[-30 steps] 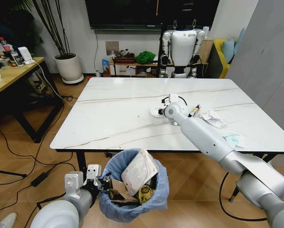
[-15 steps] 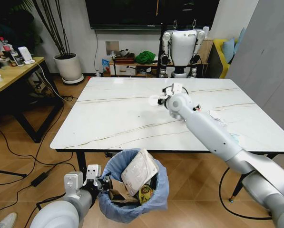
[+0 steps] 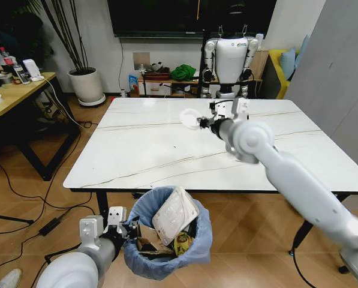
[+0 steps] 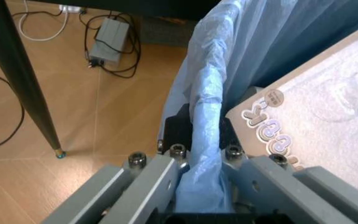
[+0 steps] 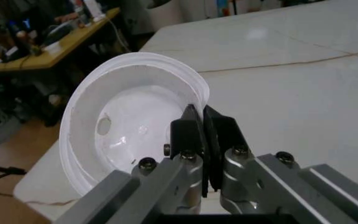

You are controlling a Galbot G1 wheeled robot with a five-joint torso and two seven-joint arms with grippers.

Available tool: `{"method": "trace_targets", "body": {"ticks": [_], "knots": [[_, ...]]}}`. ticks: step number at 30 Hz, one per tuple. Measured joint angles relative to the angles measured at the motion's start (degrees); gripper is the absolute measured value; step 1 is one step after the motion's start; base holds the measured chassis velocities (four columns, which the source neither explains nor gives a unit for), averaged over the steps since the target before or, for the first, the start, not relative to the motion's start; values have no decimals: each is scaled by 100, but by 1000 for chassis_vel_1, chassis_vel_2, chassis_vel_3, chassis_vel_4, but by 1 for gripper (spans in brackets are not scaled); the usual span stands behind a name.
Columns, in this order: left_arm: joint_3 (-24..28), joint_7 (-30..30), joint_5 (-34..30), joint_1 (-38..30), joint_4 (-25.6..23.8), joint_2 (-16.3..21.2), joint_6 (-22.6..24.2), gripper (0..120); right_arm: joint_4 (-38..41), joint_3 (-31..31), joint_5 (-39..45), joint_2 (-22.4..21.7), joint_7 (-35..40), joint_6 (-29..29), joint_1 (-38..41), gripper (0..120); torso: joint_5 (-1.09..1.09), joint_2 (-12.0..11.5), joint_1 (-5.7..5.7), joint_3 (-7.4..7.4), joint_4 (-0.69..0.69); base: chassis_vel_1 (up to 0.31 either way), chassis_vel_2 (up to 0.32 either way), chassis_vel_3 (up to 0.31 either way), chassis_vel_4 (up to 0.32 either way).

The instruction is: Pick up the trash bin and place the trash from the table into it.

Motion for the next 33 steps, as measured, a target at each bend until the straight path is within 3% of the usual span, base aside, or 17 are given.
{"method": "trace_targets", "body": {"ticks": [15,24,33], "knots": [[-311,-222,-106,86,-35,-44,0,0,1417,-408,-633,-210,-1143,313,-892,0,0,-1,1,0,2,0,0,0,0],[-253,-276,-174,27,37,-16,0,0,1729,-719,-1128,-489,-1840,382,-1389,0,0,-1,1,0,2,0,0,0,0],[-218,-299,-182,11,46,-9,0,0,1841,-1171,-1415,-604,-1913,356,-1454,0,0,-1,0,0,3,0,0,0,0]]}}
